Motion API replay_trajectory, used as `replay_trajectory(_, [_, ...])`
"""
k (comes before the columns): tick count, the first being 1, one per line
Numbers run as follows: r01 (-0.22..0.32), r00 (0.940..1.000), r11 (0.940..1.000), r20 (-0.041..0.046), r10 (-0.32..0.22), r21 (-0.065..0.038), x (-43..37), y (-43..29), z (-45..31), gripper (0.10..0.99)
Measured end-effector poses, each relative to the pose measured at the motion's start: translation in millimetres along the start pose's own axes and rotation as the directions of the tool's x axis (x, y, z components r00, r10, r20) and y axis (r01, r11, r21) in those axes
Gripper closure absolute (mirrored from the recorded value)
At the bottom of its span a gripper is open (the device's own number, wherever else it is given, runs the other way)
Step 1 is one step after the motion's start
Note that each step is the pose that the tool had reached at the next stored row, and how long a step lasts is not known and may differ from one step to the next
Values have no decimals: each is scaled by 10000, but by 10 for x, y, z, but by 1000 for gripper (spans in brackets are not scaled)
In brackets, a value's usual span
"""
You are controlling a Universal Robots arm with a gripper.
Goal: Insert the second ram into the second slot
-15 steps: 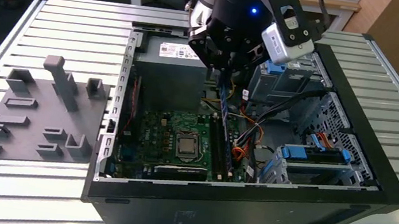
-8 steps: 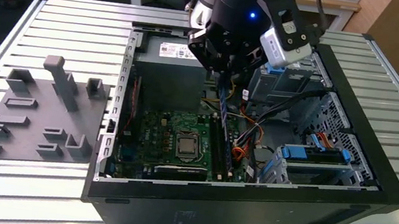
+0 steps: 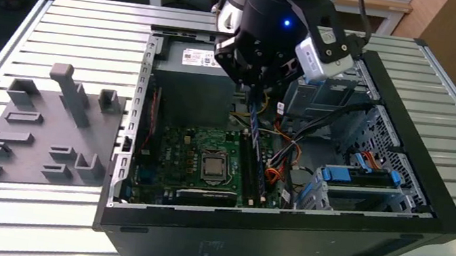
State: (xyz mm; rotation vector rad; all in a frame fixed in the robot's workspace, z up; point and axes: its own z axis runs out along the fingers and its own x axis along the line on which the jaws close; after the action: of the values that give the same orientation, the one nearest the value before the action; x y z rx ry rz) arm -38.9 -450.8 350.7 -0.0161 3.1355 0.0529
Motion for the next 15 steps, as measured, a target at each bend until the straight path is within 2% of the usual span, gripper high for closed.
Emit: replay_trajectory(15, [0,10000,10000,0,0,0,0,-2,68,949])
